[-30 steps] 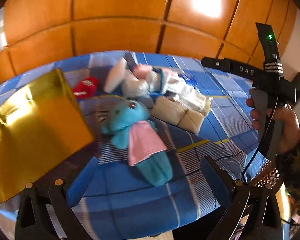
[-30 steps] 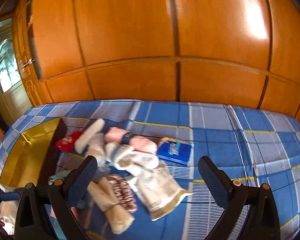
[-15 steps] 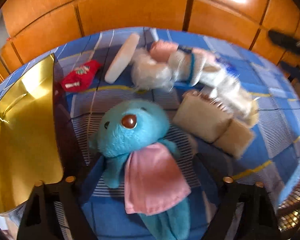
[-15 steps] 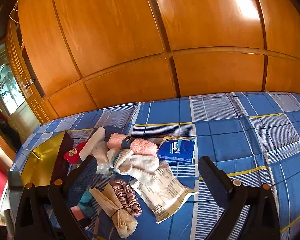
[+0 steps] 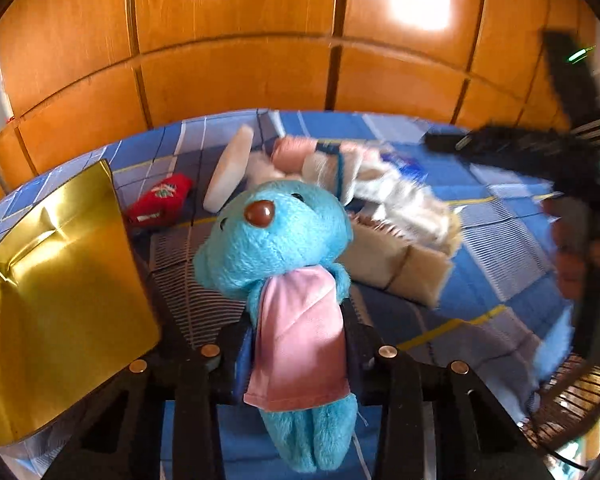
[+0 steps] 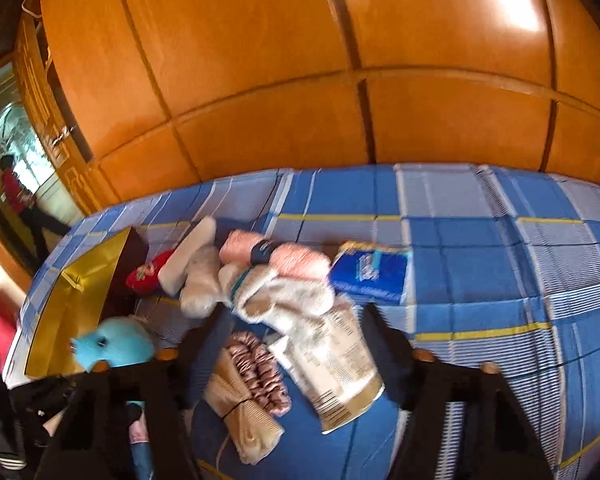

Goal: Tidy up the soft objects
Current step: 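Grasp the blue teddy bear with the left tool while the right tool grasps the red sock, then carry the blue teddy bear into the gold tray and open the left tool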

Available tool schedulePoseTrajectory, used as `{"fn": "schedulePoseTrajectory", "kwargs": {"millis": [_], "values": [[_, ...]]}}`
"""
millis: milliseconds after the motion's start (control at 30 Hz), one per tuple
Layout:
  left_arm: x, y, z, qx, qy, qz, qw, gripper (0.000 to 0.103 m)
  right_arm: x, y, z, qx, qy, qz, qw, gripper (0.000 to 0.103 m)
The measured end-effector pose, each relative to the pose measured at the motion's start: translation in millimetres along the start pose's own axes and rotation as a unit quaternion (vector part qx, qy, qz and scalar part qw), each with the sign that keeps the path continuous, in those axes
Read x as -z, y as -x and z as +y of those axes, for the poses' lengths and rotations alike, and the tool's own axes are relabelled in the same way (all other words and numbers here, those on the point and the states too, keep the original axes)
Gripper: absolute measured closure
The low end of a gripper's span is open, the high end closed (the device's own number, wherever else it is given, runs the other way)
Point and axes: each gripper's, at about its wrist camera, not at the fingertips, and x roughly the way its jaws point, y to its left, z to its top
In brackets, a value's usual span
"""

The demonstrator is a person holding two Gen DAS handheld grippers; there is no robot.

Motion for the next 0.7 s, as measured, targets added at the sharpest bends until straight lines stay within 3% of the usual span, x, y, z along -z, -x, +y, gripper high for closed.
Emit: {"fn": "schedulePoseTrajectory", "kwargs": {"millis": [100,300,500,700], "values": [[1.0,19.6,5.8,0.022,0.008,-0.015,0.9996,0.065,-4.3,-14.1,10.3,-0.048,-0.021,0.034,0.998,0.062],[15.4,54.9,26.1,0.040,0.026,-0.041,0.9980,0.065,-35.8,-57.9,83.0,-0.138,0.011,0.083,0.987,0.064],[27.2,82.8,54.6,0.036,0.068,-0.068,0.9947,0.064,-57.6,-132.4,144.2,-0.134,0.031,0.148,0.979,0.067],[38.7,98.8,80.1,0.027,0.101,-0.082,0.9912,0.064,-59.2,-193.8,164.3,-0.112,0.017,0.217,0.969,0.067]]}}
